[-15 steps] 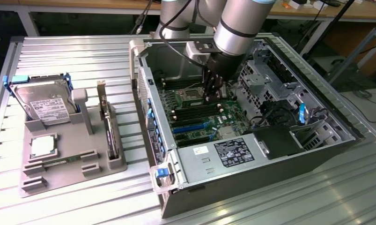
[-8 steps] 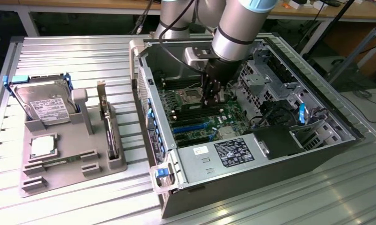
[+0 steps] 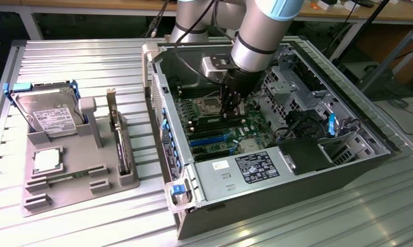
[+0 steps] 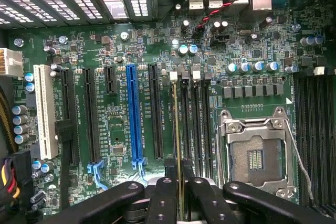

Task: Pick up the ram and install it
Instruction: 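Insert the ram into the slot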

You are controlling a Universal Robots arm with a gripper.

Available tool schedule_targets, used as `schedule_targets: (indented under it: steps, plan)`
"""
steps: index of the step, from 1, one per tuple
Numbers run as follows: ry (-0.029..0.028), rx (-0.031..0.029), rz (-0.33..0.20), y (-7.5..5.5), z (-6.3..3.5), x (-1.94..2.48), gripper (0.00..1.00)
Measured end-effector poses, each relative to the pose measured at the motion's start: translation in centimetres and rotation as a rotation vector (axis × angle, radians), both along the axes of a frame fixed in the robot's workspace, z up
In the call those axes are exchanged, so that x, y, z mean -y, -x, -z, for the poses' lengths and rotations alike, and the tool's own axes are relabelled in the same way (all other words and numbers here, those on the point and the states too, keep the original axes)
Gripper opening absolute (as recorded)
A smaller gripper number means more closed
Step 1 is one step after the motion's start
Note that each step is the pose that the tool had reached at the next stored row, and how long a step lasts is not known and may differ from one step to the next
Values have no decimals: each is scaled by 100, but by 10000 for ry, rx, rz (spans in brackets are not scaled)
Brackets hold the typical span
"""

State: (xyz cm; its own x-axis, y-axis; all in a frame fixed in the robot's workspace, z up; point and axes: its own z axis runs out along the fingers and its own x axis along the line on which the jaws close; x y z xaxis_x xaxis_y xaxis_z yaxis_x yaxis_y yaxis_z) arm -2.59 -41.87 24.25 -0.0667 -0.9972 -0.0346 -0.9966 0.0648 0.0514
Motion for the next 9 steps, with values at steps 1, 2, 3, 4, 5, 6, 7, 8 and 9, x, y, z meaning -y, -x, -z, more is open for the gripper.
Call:
schedule_targets:
  steps: [1, 2, 3, 4, 5, 6, 7, 8, 9]
  plan:
    - [-1, 0, 1, 0, 4, -3, 15]
    - [0, 0, 0, 0, 11, -3, 15]
    - [1, 0, 0, 1, 24, -3, 15]
    - [3, 0, -3, 3, 51, -3, 15]
    - [8, 0, -5, 3, 68, -3, 15]
    - [9, 0, -6, 3, 77, -3, 15]
    - [9, 0, -10, 3, 83, -3, 15]
    - [10, -1, -15, 3, 86, -3, 15]
    - [11, -1, -20, 3, 87, -3, 15]
